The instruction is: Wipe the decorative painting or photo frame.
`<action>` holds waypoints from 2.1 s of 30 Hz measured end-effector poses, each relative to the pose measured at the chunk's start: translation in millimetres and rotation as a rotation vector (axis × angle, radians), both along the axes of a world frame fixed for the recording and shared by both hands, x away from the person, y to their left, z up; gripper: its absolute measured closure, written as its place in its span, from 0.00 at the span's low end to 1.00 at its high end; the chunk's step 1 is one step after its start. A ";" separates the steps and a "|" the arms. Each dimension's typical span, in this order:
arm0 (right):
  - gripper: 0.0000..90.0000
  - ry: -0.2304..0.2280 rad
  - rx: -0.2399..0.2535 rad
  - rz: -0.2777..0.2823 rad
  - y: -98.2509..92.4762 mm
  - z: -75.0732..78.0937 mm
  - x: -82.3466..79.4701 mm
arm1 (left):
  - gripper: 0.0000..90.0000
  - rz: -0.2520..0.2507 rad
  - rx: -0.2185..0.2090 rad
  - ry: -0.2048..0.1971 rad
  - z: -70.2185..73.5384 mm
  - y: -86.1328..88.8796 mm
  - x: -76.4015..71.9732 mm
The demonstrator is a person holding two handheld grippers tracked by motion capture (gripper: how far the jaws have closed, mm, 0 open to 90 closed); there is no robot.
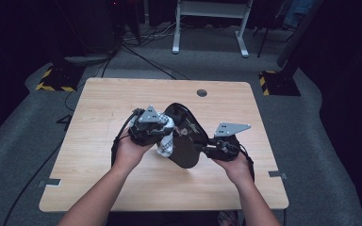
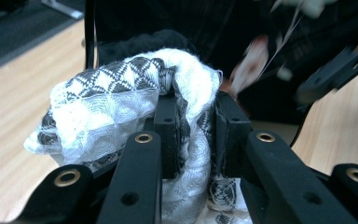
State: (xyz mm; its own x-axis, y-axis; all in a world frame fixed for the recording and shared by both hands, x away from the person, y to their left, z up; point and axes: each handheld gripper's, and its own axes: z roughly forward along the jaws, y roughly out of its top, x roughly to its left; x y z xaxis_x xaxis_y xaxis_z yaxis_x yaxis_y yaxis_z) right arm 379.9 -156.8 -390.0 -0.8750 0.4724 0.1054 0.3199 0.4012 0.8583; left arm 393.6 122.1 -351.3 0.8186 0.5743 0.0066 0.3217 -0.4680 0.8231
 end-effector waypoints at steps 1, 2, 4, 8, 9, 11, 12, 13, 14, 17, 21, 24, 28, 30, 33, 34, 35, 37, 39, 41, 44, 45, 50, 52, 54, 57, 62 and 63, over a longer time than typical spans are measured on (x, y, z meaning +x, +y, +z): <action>0.84 0.000 0.001 0.000 0.0 -0.1 0.0 | 0.83 -0.001 -0.002 -0.005 3.4 -1.1 -0.6; 0.84 0.000 0.000 0.001 0.0 -0.1 -0.1 | 0.83 -0.006 -0.001 -0.015 7.6 -2.7 -1.3; 0.84 0.000 -0.002 0.002 -0.3 -0.1 -0.1 | 0.83 -0.007 0.010 -0.033 12.8 -7.7 -4.1; 0.84 0.005 0.001 0.000 -1.0 -0.5 0.0 | 0.83 -0.017 0.003 -0.027 6.3 -10.3 -6.0; 0.84 0.005 0.001 0.000 -1.0 -0.4 -0.1 | 0.83 -0.020 0.002 -0.025 3.8 -10.7 -6.4; 0.84 0.006 0.002 -0.002 -0.9 -0.4 -0.1 | 0.83 -0.027 0.012 -0.016 -4.0 -12.5 -8.1; 0.84 0.007 0.002 -0.002 -0.9 -0.4 0.0 | 0.83 -0.029 0.016 -0.011 -6.7 -13.6 -9.1; 0.84 0.006 0.002 -0.002 -0.9 -0.4 0.1 | 0.83 -0.031 0.018 -0.009 -8.5 -14.3 -9.9; 0.84 0.007 0.002 -0.002 -0.9 -0.4 0.1 | 0.83 -0.034 0.025 -0.004 -9.8 -15.3 -10.8; 0.84 0.004 0.000 -0.001 -0.6 -0.2 0.3 | 0.83 -0.037 0.033 -0.005 -6.9 -17.2 -11.3; 0.84 0.003 -0.002 -0.002 -0.6 -0.2 0.0 | 0.83 -0.049 0.015 -0.020 7.0 -19.7 -10.7; 0.84 0.005 -0.002 -0.002 -0.7 -0.2 0.0 | 0.83 -0.055 0.012 -0.041 17.5 -23.3 -11.9; 0.84 0.004 -0.002 -0.001 -0.8 -0.2 -0.5 | 0.83 -0.065 -0.006 -0.046 13.0 -23.6 -13.9; 0.84 0.003 -0.003 -0.001 -0.8 -0.2 -0.6 | 0.83 -0.070 -0.001 -0.033 5.8 -24.1 -14.6; 0.84 0.005 -0.002 -0.002 -1.0 -0.3 -0.2 | 0.83 -0.074 0.004 -0.013 -7.3 -24.8 -15.6; 0.84 0.005 -0.002 -0.003 -1.0 -0.3 -0.2 | 0.83 -0.075 0.004 -0.006 -10.2 -24.8 -15.8; 0.84 0.005 -0.002 -0.003 -1.0 -0.3 -0.3 | 0.83 -0.077 0.009 0.002 -13.6 -25.0 -16.1; 0.84 0.004 -0.003 -0.004 -1.0 -0.3 -0.3 | 0.83 -0.080 0.014 0.008 -19.9 -25.2 -16.8; 0.84 0.006 -0.001 -0.004 -0.9 -0.2 -0.3 | 0.83 -0.082 0.019 0.021 -26.2 -24.9 -17.3; 0.84 0.006 -0.001 -0.004 -0.9 -0.2 -0.3 | 0.83 -0.083 0.017 0.032 -31.3 -24.5 -17.5; 0.84 0.005 -0.001 -0.003 -1.0 -0.3 -0.2 | 0.83 -0.079 0.013 0.038 -33.9 -23.7 -18.1; 0.84 0.005 -0.001 -0.003 -0.9 -0.3 -0.2 | 0.83 -0.079 0.015 0.039 -33.1 -24.0 -17.9; 0.84 0.005 0.000 -0.010 -0.9 -0.3 0.0 | 0.83 -0.076 0.018 0.025 -17.5 -26.2 -15.4; 0.84 0.003 -0.002 -0.010 -1.2 -0.3 0.0 | 0.83 -0.076 0.018 0.014 -13.6 -26.3 -15.1; 0.84 0.007 0.004 -0.006 -1.3 -0.5 0.2 | 0.83 -0.068 0.012 -0.008 -3.8 -24.2 -14.7; 0.84 0.007 0.005 -0.004 -1.2 -0.6 0.3 | 0.83 -0.070 0.002 -0.008 -4.6 -21.6 -13.7; 0.84 0.010 0.008 -0.003 -1.6 -0.9 0.5 | 0.83 -0.064 0.003 0.020 -22.4 -18.6 -13.7; 0.84 0.010 0.008 -0.003 -1.6 -0.9 0.5 | 0.83 -0.064 0.003 0.020 -22.4 -18.6 -13.7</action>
State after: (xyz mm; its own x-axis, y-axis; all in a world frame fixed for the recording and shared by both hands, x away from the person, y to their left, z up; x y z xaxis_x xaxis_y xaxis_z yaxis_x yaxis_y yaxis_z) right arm 380.5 -158.4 -390.9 -0.8723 0.4745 0.1179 0.3300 0.3935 0.8581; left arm 379.9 103.5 -373.7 0.8537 0.5208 -0.0084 0.3074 -0.4909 0.8152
